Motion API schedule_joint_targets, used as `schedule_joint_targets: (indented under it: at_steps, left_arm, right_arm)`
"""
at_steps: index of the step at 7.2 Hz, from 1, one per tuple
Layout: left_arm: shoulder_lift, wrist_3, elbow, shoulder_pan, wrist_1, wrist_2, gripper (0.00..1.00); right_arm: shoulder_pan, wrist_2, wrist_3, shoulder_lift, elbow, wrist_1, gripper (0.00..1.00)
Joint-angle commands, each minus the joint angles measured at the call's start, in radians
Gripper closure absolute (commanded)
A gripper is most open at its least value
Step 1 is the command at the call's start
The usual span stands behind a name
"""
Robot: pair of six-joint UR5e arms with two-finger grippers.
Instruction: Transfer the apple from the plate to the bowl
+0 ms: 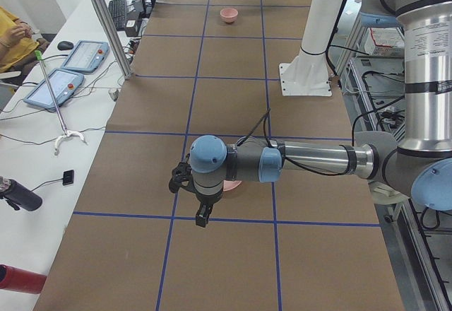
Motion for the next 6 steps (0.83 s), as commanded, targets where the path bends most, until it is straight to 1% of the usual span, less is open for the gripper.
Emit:
schedule_joint_targets:
  at_steps: [1, 2, 3, 4, 6]
  left_arm:
    - [0.0, 0.001, -0.012, 0.0, 0.0, -0.023, 0.02]
    - [-0.002, 0.003, -0.017, 0.002, -0.002, -0.031, 0.02]
    - [-0.008, 0.003, -0.038, 0.002, 0.0, -0.031, 0.02]
    - [-0.012, 0.001, -0.055, 0.003, -0.002, -0.031, 0.02]
    - [-0.038, -0.009, -0.039, 0.003, 0.008, -0.035, 0.02]
  right_arm:
    - [0.0, 0.018, 0.0, 0.003, 0.004, 0.0, 0.0]
    - [0.0, 0.041, -0.005, 0.01, 0.008, 0.0, 0.0]
    - [0.0, 0.102, -0.006, 0.034, 0.011, 0.0, 0.0]
    - [-0.005, 0.121, -0.008, 0.077, 0.0, -0.002, 0.0]
    - [-0.023, 0.108, -0.003, 0.105, 0.0, -0.002, 0.0]
